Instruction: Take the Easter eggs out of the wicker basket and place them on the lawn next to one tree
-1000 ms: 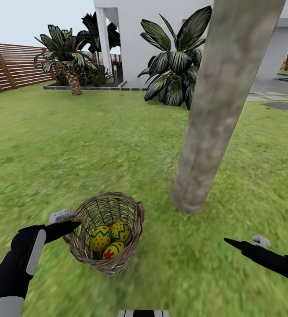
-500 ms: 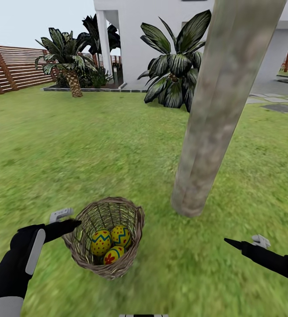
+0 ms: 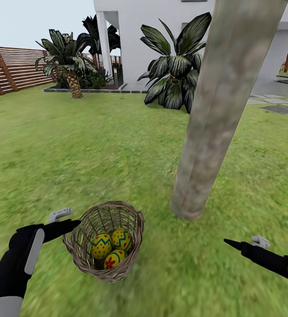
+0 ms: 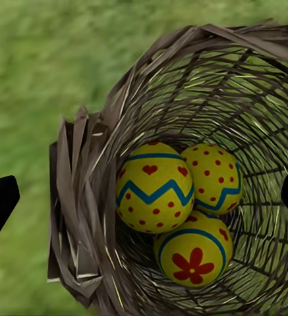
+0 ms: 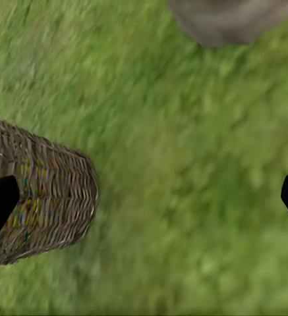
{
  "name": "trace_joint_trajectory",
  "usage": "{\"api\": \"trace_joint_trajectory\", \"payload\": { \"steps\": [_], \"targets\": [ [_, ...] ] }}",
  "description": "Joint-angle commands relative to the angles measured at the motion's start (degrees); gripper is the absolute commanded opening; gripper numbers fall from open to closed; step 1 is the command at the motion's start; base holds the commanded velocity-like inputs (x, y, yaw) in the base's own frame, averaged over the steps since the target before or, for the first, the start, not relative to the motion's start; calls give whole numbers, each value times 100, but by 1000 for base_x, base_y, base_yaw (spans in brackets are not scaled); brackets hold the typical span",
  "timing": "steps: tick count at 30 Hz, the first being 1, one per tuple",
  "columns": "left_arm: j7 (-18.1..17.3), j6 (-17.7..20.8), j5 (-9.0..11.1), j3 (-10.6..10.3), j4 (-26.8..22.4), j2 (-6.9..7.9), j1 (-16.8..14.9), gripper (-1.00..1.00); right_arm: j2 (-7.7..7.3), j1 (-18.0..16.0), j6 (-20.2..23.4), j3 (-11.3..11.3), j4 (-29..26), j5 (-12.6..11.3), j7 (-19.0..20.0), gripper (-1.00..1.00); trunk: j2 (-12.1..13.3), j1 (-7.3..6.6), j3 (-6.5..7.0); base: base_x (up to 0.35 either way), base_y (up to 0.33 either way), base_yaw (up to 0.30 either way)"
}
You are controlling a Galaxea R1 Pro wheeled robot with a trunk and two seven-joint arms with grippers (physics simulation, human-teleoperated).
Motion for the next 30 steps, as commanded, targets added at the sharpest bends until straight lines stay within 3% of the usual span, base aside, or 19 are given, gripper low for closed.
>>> {"api": "trace_joint_trajectory", "payload": {
  "steps": [1, 7, 11, 13, 14, 19, 21, 24, 26, 28, 30],
  "targets": [
    [-28, 30, -6, 8, -6, -1, -4, 100, 3, -2, 38, -4, 0, 21, 1, 100, 40, -23, 14, 0, 0, 0],
    [-37, 58, 2, 7, -57, -17, -7, 100, 57, -1, 30, 28, 0, 800, -29, 100, 280, -155, 121, 0, 0, 0],
    [-38, 82, 14, 21, -236, -28, -11, 100, 361, -3, 29, 147, -26, 1428, -38, 100, 441, -243, 193, 0, 0, 0],
    [-39, 85, 83, 83, -269, -27, -12, 100, 445, -2, 29, 193, -39, 1687, -39, 100, 521, -287, 229, 0, 0, 0],
    [-37, 86, 251, 208, -285, -24, -11, 100, 544, -2, 29, 220, -51, 1868, -39, 100, 561, -309, 247, 0, 0, 0],
    [-31, 93, 1027, 474, -309, 77, -17, 100, 672, -3, 30, 264, -64, 2110, -36, 100, 762, -419, 337, 0, 0, 0],
    [-30, 106, 1309, 504, -352, 194, -15, 100, 679, 0, 33, 359, -68, 2153, -33, 100, 842, -463, 373, 0, 0, 0],
    [-30, 180, 2039, 522, -387, 310, -14, 100, 683, -3, 37, 551, -70, 2178, -31, 100, 962, -529, 427, 0, 0, 0],
    [-30, 198, 2396, 524, -388, 373, -11, 100, 684, -1, 37, 612, -70, 2181, -31, 100, 1042, -573, 463, 0, 0, 0],
    [-30, 210, 2703, 519, -389, 417, -8, 100, 687, -4, 38, 681, -70, 2183, -31, 100, 1123, -617, 498, 0, 0, 0],
    [-30, 216, 2861, 518, -389, 433, -6, 100, 692, -1, 38, 767, -71, 2188, -34, 100, 1203, -660, 534, 0, 0, 0]
  ]
}}
